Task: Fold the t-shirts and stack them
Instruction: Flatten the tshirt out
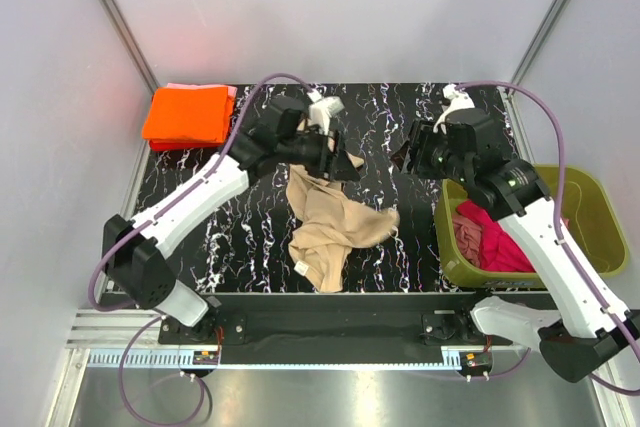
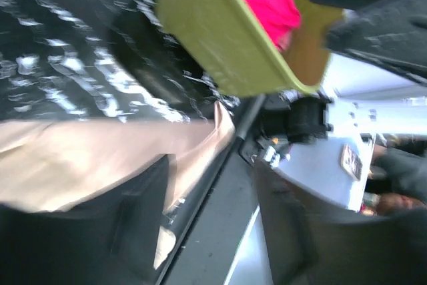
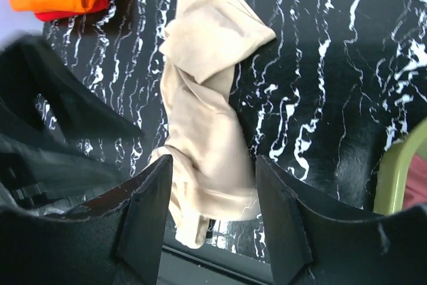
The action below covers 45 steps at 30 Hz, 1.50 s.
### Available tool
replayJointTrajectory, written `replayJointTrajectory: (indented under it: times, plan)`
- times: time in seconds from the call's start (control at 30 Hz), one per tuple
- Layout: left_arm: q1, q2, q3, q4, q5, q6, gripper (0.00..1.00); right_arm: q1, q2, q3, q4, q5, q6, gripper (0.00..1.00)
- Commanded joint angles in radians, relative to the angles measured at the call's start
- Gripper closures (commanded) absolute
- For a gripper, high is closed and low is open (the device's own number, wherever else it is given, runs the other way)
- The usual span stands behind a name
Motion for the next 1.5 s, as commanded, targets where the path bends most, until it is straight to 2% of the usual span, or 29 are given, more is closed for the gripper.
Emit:
replayJointTrajectory:
  times: [0.0,0.13,0.27,0.37,0.47,0.53,0.67,0.7,0.8,0.83,0.9,0.97,1.07,1.17,1.27,1.47]
  plan:
    - [0.088,-0.090,-0.011,-0.073,-0.151,0.062,0.38,0.001,0.036,-0.009,-0.035,0.039,0.039,0.40]
    - [0.126,-0.187,-0.164,-0.201,-0.364,0.106,0.38,0.001,0.109,-0.040,-0.043,0.007,0.052,0.41]
    - [0.116,-0.273,-0.469,-0.120,-0.358,0.017,0.39,0.002,0.211,-0.074,-0.011,-0.031,0.055,0.45]
    - [0.106,-0.315,-0.617,-0.060,-0.371,-0.054,0.39,0.002,0.289,-0.077,0.007,-0.094,0.038,0.46]
    - [0.106,-0.354,-0.703,-0.004,-0.384,-0.105,0.38,0.013,0.340,-0.062,0.003,-0.139,0.007,0.47]
    - [0.105,-0.354,-0.732,0.032,-0.380,-0.131,0.33,0.015,0.360,-0.058,-0.025,-0.113,0.001,0.48]
    - [0.096,-0.292,-0.807,0.188,-0.311,-0.167,0.32,0.015,0.347,-0.091,-0.040,-0.088,-0.011,0.47]
    - [0.091,-0.278,-0.815,0.216,-0.288,-0.186,0.33,0.015,0.329,-0.106,-0.037,-0.094,-0.011,0.48]
    - [0.085,-0.223,-0.814,0.291,-0.266,-0.200,0.50,0.015,0.300,-0.117,-0.025,-0.110,-0.010,0.48]
    - [0.085,-0.210,-0.793,0.288,-0.271,-0.200,0.66,0.015,0.291,-0.118,-0.022,-0.111,-0.010,0.47]
    - [0.086,-0.187,-0.747,0.230,-0.309,-0.168,0.82,0.015,0.281,-0.121,-0.017,-0.119,-0.011,0.48]
    - [0.096,-0.212,-0.644,0.060,-0.375,-0.122,1.00,0.015,0.278,-0.129,-0.020,-0.142,-0.034,0.48]
    - [0.131,-0.311,-0.510,-0.168,-0.607,-0.002,1.00,0.018,0.251,-0.163,-0.011,-0.162,-0.099,0.46]
    - [0.192,-0.402,-0.446,-0.296,-0.710,0.055,1.00,0.022,0.252,-0.184,0.003,-0.154,-0.125,0.46]
    - [0.270,-0.424,-0.459,-0.310,-0.609,0.089,1.00,0.041,0.283,-0.209,0.046,-0.163,-0.120,0.48]
    - [0.293,-0.381,-0.527,-0.298,-0.549,0.087,1.00,0.156,0.378,-0.247,0.181,-0.144,-0.096,0.53]
